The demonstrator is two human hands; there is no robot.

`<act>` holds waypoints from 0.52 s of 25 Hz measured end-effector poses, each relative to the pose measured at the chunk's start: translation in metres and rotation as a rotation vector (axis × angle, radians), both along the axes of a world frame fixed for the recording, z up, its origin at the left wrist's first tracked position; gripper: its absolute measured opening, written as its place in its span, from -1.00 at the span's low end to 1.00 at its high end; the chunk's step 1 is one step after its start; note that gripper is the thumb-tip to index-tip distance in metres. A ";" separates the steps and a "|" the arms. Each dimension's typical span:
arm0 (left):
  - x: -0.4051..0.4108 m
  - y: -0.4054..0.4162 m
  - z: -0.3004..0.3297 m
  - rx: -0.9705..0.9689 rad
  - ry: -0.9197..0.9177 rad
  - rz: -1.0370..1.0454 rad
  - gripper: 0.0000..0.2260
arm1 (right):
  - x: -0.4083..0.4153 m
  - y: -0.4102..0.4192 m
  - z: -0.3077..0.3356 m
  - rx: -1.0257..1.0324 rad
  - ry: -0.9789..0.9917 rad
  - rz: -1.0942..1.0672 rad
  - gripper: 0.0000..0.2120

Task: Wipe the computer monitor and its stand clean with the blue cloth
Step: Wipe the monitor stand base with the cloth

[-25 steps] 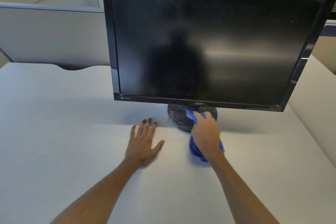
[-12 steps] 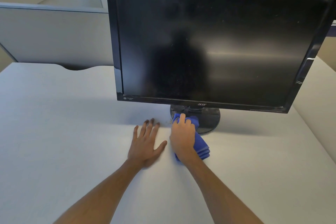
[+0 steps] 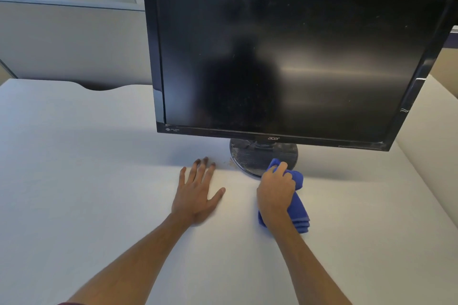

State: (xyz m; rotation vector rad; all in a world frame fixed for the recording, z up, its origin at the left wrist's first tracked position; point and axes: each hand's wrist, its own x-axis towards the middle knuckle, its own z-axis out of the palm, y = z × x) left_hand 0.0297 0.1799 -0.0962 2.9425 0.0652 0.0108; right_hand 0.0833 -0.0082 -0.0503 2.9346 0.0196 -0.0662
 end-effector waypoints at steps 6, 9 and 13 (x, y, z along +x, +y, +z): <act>0.000 0.000 -0.004 -0.012 -0.036 0.003 -0.35 | -0.003 0.040 0.006 -0.143 0.037 0.162 -0.83; -0.001 0.001 -0.004 -0.002 -0.030 0.012 -0.36 | -0.005 0.054 0.007 -0.105 0.033 0.214 -0.82; -0.001 0.001 -0.002 -0.002 -0.003 0.011 -0.35 | -0.005 0.062 0.012 -0.059 0.039 0.276 -0.82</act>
